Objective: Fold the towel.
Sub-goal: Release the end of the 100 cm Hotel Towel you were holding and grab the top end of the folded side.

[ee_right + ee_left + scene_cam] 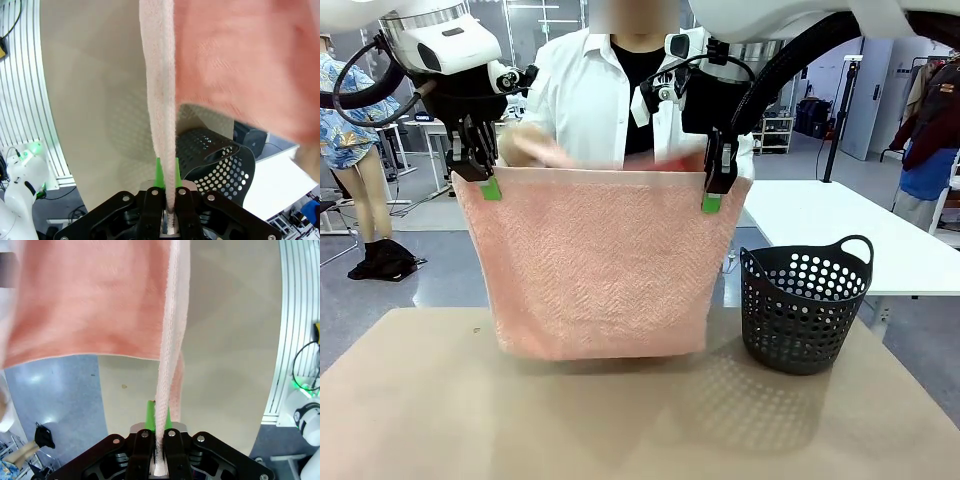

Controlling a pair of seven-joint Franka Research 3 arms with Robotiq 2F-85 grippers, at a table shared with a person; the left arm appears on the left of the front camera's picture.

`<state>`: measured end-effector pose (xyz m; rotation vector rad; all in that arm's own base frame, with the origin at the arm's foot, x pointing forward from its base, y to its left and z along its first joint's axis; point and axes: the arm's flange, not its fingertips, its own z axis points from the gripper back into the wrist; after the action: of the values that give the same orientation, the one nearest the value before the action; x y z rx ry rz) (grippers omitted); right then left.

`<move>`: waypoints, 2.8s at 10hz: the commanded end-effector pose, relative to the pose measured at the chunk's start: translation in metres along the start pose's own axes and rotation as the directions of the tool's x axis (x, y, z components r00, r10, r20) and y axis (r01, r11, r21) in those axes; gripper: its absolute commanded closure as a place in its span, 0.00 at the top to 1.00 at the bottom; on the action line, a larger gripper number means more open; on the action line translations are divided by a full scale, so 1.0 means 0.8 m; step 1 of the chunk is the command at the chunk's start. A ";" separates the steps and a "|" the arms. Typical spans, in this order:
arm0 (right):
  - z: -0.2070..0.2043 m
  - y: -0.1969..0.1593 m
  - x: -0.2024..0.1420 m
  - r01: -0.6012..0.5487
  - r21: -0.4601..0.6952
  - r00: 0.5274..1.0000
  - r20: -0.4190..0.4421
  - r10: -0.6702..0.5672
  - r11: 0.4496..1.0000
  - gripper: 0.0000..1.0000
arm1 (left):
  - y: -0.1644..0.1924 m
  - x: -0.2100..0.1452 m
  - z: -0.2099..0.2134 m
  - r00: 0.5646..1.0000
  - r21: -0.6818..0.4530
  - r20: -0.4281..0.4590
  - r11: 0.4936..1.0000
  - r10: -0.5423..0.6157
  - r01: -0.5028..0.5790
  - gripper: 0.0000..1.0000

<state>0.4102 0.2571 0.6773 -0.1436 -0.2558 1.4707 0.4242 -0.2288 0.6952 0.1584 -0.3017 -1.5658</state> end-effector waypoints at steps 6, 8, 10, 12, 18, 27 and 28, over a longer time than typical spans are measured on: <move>0.000 0.000 0.000 -0.001 -0.001 1.000 0.000 0.001 1.000 0.00 | 0.000 -0.002 0.003 1.000 -0.003 -0.003 1.000 -0.007 0.007 0.00; 0.000 0.000 0.000 -0.001 -0.001 1.000 0.000 0.001 1.000 0.00 | 0.000 -0.002 0.003 1.000 -0.003 -0.003 1.000 -0.007 0.007 0.00; 0.000 0.000 0.000 -0.001 -0.001 1.000 0.000 0.001 1.000 0.00 | 0.000 -0.002 0.003 1.000 -0.003 -0.003 1.000 -0.007 0.007 0.00; 0.000 0.000 0.000 -0.001 -0.001 1.000 0.000 0.001 1.000 0.00 | 0.000 -0.002 0.003 1.000 -0.003 -0.003 1.000 -0.007 0.007 0.00; 0.000 0.000 0.000 -0.001 -0.001 1.000 0.000 0.001 1.000 0.00 | 0.000 -0.002 0.003 1.000 -0.003 -0.003 1.000 -0.007 0.007 0.00; 0.007 -0.003 -0.001 0.040 -0.014 0.999 -0.002 -0.040 0.999 0.77 | -0.001 0.001 0.019 1.000 0.040 -0.025 0.999 0.006 -0.005 0.80; 0.015 -0.002 -0.003 0.053 -0.029 0.999 0.007 -0.053 0.998 0.82 | -0.004 0.000 0.028 0.999 0.068 -0.021 0.997 0.027 -0.025 1.00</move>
<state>0.4106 0.2547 0.6827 -0.1448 -0.2675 1.4570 0.4197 -0.2293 0.7098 0.1716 -0.3325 -1.5630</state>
